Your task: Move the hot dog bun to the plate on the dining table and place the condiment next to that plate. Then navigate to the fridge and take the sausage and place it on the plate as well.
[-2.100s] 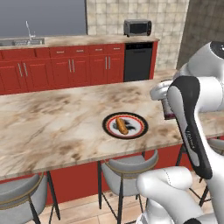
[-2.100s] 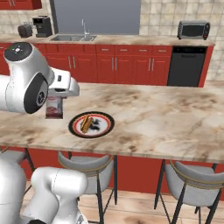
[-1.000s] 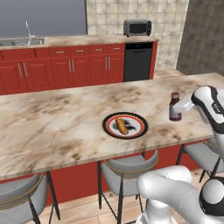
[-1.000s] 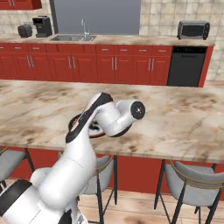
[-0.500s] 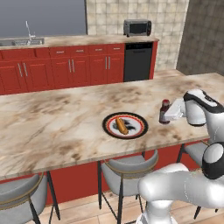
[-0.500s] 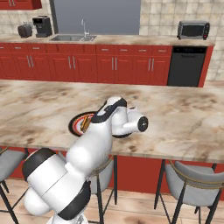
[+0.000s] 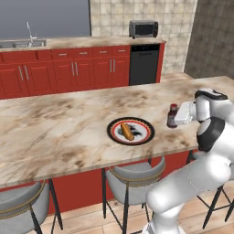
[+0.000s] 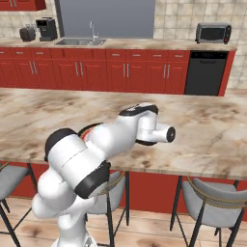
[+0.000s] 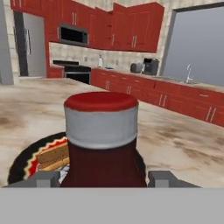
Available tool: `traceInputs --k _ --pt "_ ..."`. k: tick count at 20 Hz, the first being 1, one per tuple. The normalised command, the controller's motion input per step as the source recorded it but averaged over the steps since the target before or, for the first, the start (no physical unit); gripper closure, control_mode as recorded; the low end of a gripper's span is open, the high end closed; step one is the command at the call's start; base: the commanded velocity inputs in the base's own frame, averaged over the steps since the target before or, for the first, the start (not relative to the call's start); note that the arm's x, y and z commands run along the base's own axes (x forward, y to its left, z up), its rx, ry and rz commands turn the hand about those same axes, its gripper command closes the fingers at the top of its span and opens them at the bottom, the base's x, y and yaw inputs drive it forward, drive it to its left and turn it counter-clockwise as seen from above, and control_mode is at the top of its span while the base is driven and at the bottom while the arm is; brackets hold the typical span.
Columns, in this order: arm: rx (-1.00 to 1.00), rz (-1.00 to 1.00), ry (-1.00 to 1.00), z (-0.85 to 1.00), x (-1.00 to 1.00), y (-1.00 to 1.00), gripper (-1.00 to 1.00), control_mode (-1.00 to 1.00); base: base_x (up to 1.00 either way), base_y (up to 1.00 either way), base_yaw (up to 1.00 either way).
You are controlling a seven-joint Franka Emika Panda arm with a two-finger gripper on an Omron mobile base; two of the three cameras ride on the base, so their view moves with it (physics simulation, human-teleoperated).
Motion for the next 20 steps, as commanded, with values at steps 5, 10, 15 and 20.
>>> traceInputs --k 5,10,15,20 --pt "0.15 0.17 0.06 -0.42 0.30 0.00 1.00 -1.00 0.00 0.00 0.00" --pt "0.15 0.13 0.04 -0.49 0.26 0.00 1.00 -1.00 0.00 0.00 0.00" --pt "0.02 0.02 0.00 -0.13 0.14 0.00 1.00 -1.00 0.00 0.00 0.00" --pt "0.00 0.00 -0.01 -0.14 0.06 -0.15 1.00 -1.00 0.00 0.00 0.00"
